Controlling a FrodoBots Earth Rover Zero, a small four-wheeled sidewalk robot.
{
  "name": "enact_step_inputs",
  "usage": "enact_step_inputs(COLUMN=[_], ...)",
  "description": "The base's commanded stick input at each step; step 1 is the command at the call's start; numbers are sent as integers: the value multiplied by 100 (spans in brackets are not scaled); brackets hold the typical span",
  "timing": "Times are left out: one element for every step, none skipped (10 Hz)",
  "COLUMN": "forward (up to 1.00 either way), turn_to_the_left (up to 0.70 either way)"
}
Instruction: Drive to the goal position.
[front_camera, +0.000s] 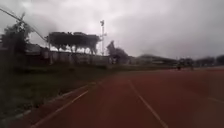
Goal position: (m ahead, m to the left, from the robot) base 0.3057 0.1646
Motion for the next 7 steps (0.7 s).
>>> enact_step_inputs(forward=[50, 50, 50, 50, 50, 50, 50], turn_to_the_left=[-8, -13, -17, -21, -25, -29, -33])
